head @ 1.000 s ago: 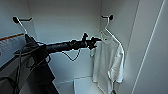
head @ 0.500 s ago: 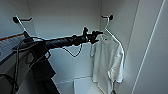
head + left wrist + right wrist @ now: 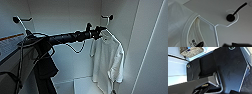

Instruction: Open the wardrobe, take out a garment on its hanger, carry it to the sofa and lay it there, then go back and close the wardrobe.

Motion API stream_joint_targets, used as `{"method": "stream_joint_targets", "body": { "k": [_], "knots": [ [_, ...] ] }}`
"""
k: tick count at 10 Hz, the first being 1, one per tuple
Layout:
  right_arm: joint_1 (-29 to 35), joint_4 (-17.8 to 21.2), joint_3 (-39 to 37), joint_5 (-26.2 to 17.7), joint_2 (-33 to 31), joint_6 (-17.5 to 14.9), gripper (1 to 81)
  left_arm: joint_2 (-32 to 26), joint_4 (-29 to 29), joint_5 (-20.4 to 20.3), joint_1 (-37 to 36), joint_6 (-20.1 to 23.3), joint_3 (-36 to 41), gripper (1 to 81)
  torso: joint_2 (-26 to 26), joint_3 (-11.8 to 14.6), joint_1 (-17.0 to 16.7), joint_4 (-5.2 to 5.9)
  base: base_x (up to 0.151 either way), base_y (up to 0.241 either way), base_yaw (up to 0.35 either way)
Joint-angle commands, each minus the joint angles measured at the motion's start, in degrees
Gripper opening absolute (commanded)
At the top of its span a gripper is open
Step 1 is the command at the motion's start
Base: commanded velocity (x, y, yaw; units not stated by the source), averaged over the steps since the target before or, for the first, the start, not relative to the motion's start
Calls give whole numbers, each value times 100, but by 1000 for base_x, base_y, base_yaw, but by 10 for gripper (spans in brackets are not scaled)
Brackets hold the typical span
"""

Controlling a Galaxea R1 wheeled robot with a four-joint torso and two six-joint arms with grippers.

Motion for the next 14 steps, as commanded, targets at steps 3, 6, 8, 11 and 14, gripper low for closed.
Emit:
{"method": "stream_joint_targets", "body": {
  "k": [3,6,8,11,14],
  "knots": [
    [223,5,24,-270,79,0,811,516,336,-26,-1335,9,-893,811,0,0,0,0,0,0,0],
    [205,14,24,-262,79,17,811,841,442,-18,-1335,9,-1297,811,0,0,0,0,0,0,0],
    [205,14,32,-262,80,17,811,999,547,-9,-1335,9,-1446,811,0,0,0,0,0,0,0],
    [196,14,41,-262,88,8,811,1105,574,-9,-1335,9,-1570,811,0,0,0,-70,0,0,0],
    [161,14,33,-262,97,17,811,1228,723,-44,-1335,9,-1781,811,0,0,0,-158,0,0,0]
  ]
}}
